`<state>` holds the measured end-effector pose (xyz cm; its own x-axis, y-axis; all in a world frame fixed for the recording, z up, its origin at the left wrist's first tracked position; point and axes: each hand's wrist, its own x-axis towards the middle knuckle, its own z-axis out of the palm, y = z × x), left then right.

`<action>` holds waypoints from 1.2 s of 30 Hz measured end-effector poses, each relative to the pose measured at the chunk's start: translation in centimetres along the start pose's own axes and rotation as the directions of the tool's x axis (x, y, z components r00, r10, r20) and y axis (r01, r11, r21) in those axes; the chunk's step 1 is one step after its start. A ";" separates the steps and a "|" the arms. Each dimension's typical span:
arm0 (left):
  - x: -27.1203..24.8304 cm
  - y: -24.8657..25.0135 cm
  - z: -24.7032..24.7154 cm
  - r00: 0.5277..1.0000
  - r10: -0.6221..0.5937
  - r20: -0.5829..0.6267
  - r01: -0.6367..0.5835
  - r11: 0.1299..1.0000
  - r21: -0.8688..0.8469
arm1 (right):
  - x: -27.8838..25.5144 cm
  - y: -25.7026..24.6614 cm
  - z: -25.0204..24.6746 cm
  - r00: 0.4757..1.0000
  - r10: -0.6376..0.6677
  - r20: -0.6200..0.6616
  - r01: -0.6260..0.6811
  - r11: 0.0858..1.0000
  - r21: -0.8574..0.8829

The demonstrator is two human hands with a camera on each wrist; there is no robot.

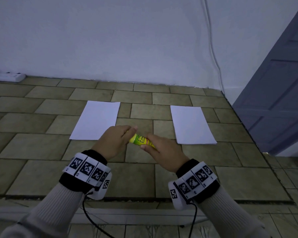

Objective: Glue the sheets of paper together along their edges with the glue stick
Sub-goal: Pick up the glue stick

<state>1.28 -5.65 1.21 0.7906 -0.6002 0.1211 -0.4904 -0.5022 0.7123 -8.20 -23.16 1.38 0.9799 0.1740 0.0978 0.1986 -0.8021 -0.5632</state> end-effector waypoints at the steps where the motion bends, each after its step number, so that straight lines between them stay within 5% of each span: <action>1: -0.1 0.0 -0.3 0.999 0.050 -0.004 -0.049 0.999 0.022 | 0.0 0.0 -0.1 0.997 0.035 0.065 -0.046 0.985 0.167; 4: -0.1 0.1 -1.0 0.986 0.168 -0.018 -0.166 0.982 0.086 | 0.3 0.2 -0.4 0.966 0.078 0.248 -0.223 0.741 0.634; 6: 0.0 0.3 -1.2 0.982 0.186 -0.031 -0.183 0.979 0.090 | 0.3 0.1 -0.6 0.962 0.078 0.262 -0.240 0.697 0.675; 8: 0.0 0.4 -1.1 0.989 0.136 -0.053 -0.134 0.990 0.035 | 0.2 -0.4 -0.7 0.984 0.090 0.154 -0.157 0.846 0.509; 10: 0.0 0.4 -0.7 0.998 0.014 -0.057 -0.014 1.000 0.001 | 0.0 -0.8 -0.4 0.998 0.065 0.026 -0.068 0.990 0.127; 13: 0.0 0.6 0.0 0.985 -0.161 -0.057 0.161 0.987 -0.014 | 0.0 -0.9 0.5 0.994 -0.007 -0.108 -0.034 0.926 -0.375; 15: 0.0 0.8 0.1 0.987 -0.146 -0.065 0.145 0.989 -0.023 | 0.2 -1.0 0.7 0.989 -0.042 -0.140 -0.025 0.896 -0.443; 18: -0.2 0.6 0.1 0.997 -0.039 -0.065 0.037 0.999 -0.035 | -0.1 -0.8 0.4 0.995 -0.017 -0.102 -0.008 0.970 -0.242; 20: -0.5 0.2 -0.1 0.994 0.068 -0.083 -0.069 0.998 -0.005 | -0.3 -0.5 0.3 1.000 0.001 -0.030 0.002 0.997 0.077; 23: -0.9 -0.1 -0.3 0.975 0.203 -0.091 -0.199 0.979 0.047 | -0.5 -0.1 0.6 0.991 0.036 0.127 -0.108 0.774 0.624; 25: -1.2 0.0 -0.5 0.971 0.221 -0.088 -0.217 0.975 0.048 | -0.7 -0.2 0.9 0.985 0.035 0.170 -0.143 0.717 0.683; 29: -1.3 0.3 -0.4 0.992 0.096 -0.081 -0.096 0.995 0.002 | -1.0 -0.5 1.0 1.000 0.023 0.003 -0.024 0.973 0.230; 32: -1.3 0.8 0.0 0.995 -0.054 -0.078 0.053 0.998 -0.015 | -1.1 -1.1 1.2 0.987 -0.090 -0.132 0.061 0.976 -0.207; 34: -1.2 0.9 0.2 0.994 -0.072 -0.081 0.072 0.997 -0.002 | -1.0 -1.5 1.1 0.985 -0.092 -0.149 0.061 0.978 -0.202; 36: -1.1 0.8 0.1 0.997 -0.029 -0.066 0.029 1.000 0.002 | -0.9 -1.5 0.9 0.996 -0.030 -0.078 0.029 1.000 -0.010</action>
<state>-0.04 -5.52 1.58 0.8267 -0.5433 0.1459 -0.4680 -0.5203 0.7143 -9.42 -21.61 1.43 0.9720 0.1527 0.1785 0.2274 -0.8025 -0.5516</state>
